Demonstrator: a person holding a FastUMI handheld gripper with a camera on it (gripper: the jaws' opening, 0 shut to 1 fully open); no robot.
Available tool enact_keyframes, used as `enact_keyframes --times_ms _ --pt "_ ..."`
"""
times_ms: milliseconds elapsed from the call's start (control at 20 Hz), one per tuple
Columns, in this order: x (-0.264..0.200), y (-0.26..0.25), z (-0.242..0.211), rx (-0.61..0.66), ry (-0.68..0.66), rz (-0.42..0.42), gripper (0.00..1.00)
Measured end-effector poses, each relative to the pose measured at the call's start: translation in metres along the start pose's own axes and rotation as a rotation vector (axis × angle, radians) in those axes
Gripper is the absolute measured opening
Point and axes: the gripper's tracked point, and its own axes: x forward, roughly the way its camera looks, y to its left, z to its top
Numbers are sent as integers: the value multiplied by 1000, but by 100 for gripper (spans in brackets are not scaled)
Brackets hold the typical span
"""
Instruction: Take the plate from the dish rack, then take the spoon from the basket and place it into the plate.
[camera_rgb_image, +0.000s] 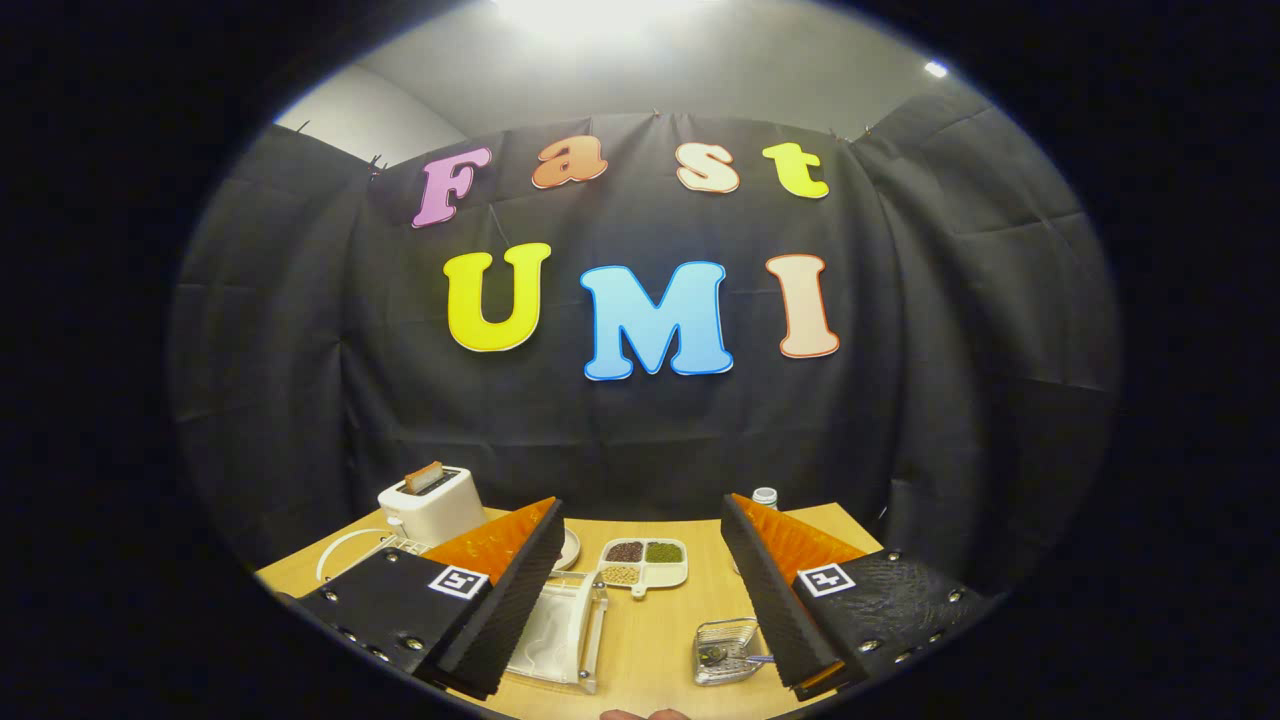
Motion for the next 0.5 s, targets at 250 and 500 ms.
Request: enact_keyframes --times_ms 250,500 --pt "26 43 -4 -5 50 62 97" --pt "54 84 -51 19 305 157 97"
